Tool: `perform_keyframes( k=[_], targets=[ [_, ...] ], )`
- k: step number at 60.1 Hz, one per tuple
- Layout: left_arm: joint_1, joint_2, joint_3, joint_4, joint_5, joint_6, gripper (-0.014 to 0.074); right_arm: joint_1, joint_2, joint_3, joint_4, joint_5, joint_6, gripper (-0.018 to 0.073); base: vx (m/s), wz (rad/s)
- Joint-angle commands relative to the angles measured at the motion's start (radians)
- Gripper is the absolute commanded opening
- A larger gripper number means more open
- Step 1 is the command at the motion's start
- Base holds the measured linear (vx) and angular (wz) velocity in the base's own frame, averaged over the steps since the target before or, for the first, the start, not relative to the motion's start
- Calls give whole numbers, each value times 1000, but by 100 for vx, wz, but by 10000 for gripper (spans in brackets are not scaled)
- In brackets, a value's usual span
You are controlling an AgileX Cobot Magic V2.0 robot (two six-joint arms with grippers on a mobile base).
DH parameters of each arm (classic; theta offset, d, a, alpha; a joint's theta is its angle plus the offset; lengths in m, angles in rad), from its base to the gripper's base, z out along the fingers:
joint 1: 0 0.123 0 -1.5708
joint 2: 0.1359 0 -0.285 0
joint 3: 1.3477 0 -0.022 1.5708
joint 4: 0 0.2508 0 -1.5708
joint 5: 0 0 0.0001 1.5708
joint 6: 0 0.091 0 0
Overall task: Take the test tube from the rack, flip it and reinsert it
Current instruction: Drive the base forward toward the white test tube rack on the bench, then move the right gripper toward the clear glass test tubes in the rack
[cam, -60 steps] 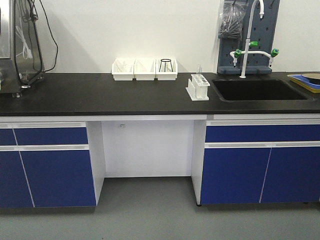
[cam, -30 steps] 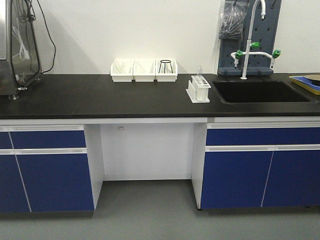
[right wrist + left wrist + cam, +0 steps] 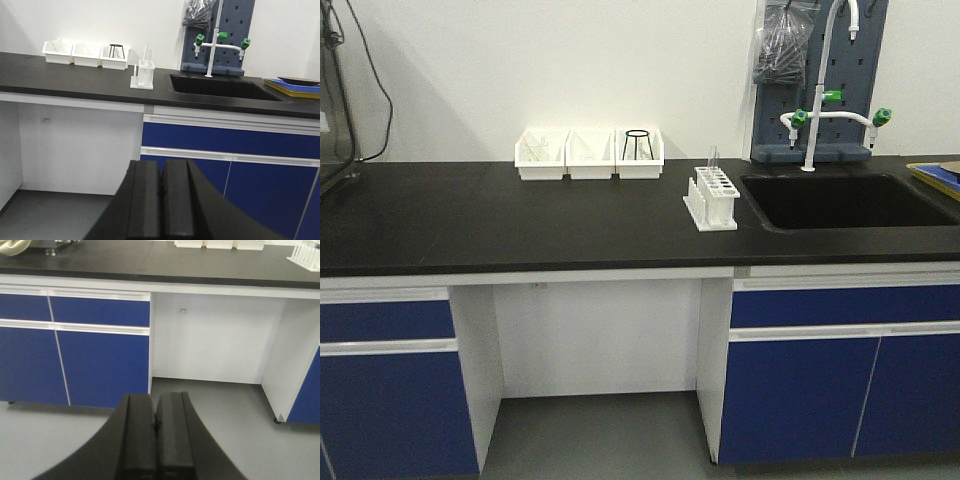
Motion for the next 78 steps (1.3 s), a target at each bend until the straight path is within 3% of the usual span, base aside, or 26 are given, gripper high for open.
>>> perform_keyframes(
  k=[1,78],
  targets=[
    [-4,-3,2,-4,-88,0,-6,4,-10,1,-2,-78,-6,-12,45,-3],
    [-4,-3,2,-4,-88,0,-6,4,-10,1,-2,-79,-6,-11,48,4]
  ],
)
